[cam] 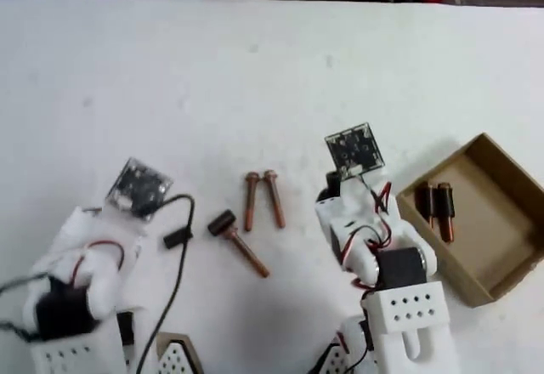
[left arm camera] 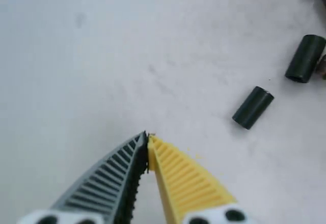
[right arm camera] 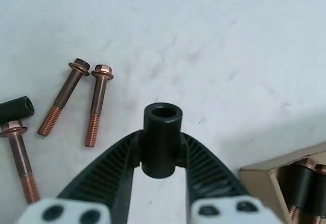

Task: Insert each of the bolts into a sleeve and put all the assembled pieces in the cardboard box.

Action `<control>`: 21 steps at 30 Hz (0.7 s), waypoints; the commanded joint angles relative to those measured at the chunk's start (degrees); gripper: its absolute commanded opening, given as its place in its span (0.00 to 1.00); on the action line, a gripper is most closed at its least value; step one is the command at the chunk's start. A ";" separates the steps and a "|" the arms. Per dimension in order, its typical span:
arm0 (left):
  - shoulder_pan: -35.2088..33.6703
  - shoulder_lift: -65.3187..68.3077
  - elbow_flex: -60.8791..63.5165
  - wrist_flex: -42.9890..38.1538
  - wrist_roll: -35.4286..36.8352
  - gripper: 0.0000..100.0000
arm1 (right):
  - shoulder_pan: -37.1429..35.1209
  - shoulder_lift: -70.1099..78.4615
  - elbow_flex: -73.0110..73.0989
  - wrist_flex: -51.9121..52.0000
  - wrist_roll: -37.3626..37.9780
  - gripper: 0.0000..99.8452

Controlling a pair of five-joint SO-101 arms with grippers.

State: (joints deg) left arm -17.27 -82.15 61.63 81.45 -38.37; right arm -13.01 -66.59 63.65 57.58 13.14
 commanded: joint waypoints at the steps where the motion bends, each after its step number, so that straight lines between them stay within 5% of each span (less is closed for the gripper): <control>1: 6.90 14.02 -7.56 -0.18 5.10 0.02 | 0.31 -2.95 0.35 -1.89 0.70 0.02; 21: 28.26 61.14 -30.24 -0.26 33.58 0.02 | 0.31 -24.92 15.56 -7.52 0.79 0.02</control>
State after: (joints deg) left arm 7.52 -29.67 39.03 81.45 -12.18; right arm -13.19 -88.57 79.12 51.43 13.23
